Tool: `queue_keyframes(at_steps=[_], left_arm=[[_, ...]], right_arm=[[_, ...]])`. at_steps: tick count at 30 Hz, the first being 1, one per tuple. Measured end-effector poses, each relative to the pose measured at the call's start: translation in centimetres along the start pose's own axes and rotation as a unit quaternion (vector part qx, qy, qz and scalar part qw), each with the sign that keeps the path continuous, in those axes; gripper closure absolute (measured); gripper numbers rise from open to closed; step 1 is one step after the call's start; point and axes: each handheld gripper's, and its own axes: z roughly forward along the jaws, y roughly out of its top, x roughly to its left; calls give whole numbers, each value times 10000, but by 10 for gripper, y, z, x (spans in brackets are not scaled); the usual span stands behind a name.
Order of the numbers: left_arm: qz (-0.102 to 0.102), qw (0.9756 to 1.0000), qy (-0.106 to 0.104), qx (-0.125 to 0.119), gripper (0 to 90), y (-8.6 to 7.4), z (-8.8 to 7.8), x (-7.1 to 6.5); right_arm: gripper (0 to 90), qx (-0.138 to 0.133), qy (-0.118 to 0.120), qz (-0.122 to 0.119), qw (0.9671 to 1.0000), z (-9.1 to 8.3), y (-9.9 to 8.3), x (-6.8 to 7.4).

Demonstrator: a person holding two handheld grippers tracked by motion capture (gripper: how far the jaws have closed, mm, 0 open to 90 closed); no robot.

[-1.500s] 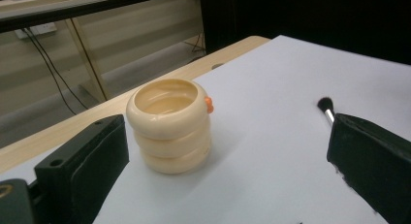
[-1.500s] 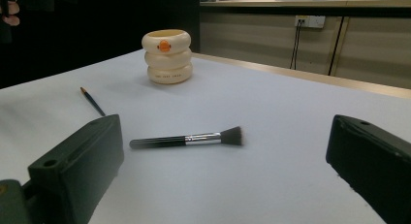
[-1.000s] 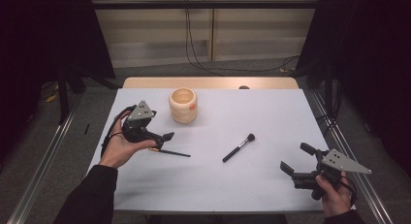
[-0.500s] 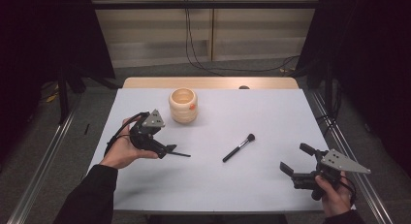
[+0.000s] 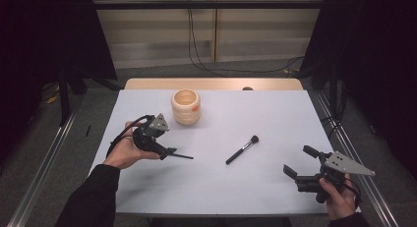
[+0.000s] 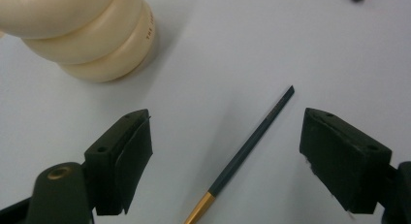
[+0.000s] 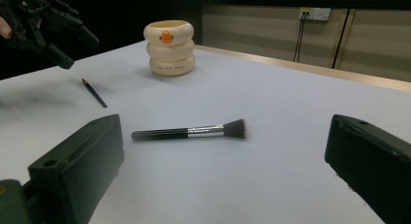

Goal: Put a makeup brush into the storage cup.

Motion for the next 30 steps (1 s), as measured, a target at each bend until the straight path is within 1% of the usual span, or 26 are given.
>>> queue_keyframes(at_steps=[1, 2, 3, 5, 6, 7, 8, 10, 11, 12, 13, 14, 15, 16, 17, 18, 19, 20, 21, 22, 24, 25, 27, 28, 29, 30], left_arm=[[71, 9998, -55, 160, 186, 0, 2, 1], [-10, 9996, -104, 255, 187, -1, 5, 1], [54, 9993, -142, 344, 210, -2, 7, 2], [89, 9987, -186, 460, 225, -3, 9, 4], [75, 9986, -209, 481, 225, -3, 10, 5], [117, 9984, -232, 504, 232, -3, 11, 6], [112, 9983, -228, 526, 249, -3, 12, 6], [146, 9977, -338, 562, 285, -3, 13, 7], [116, 9973, -373, 621, 295, -4, 14, 7], [129, 9970, -385, 659, 318, -4, 15, 7], [138, 9966, -424, 700, 353, -5, 15, 7], [81, 9953, -536, 801, 360, -5, 16, 8], [62, 9949, -527, 861, 387, -5, 17, 7], [87, 9945, -539, 895, 403, -6, 18, 7], [111, 9937, -632, 920, 393, -6, 19, 8], [112, 9939, -609, 909, 400, -6, 20, 8], [194, 9932, -624, 960, 405, -6, 21, 9], [173, 9927, -664, 994, 423, -6, 22, 9], [245, 9924, -656, 1014, 460, -6, 23, 9], [219, 9924, -641, 1023, 476, -6, 25, 9], [359, 9908, -684, 1114, 537, -5, 27, 10], [319, 9909, -628, 1150, 548, -5, 28, 9], [418, 9895, -619, 1237, 569, -5, 30, 9], [404, 9899, -615, 1213, 582, -5, 32, 8], [439, 9887, -655, 1277, 598, -4, 32, 8], [412, 9887, -632, 1299, 606, -4, 33, 7]], right_arm=[[3, 2, 10, 4, 10000, 0, 0, 0], [3, 2, 11, 0, 10000, 0, 0, 0], [3, 12, 17, -1, 10000, 0, 0, 0], [3, 15, 24, -11, 10000, 0, 0, 0], [3, 12, 23, -11, 10000, 0, 0, 0], [3, 18, 16, -26, 10000, 1, 0, 0], [3, 19, 20, -24, 10000, 1, 0, 0], [3, 20, 34, -32, 10000, 1, 0, 0], [3, 23, 18, -37, 10000, 1, 0, 0], [3, 27, 16, -44, 10000, 1, 0, 0], [2, 24, 19, -40, 10000, 1, 0, 0], [3, 19, 22, -38, 10000, 1, 0, 0], [3, 9, 28, -26, 10000, 1, 0, 0], [2, 18, 35, -27, 10000, 0, 0, 0], [3, 17, 38, 0, 10000, 1, 0, 1], [3, 17, 40, -15, 10000, 1, 0, 1], [3, 23, 42, -23, 10000, 1, 0, 1], [3, 23, 48, -22, 10000, 1, 0, 1], [3, 29, 63, -25, 10000, 1, 0, 1], [3, 36, 64, -17, 10000, 1, 0, 1], [3, 30, 65, -24, 10000, 1, 0, 1], [3, 29, 51, -19, 10000, 1, 0, 1], [3, 29, 54, -20, 10000, 1, 0, 1], [3, 25, 42, -18, 10000, 1, 0, 1], [3, 34, 66, -18, 10000, 1, 0, 1], [3, 29, 61, -2, 10000, 1, 0, 1]])
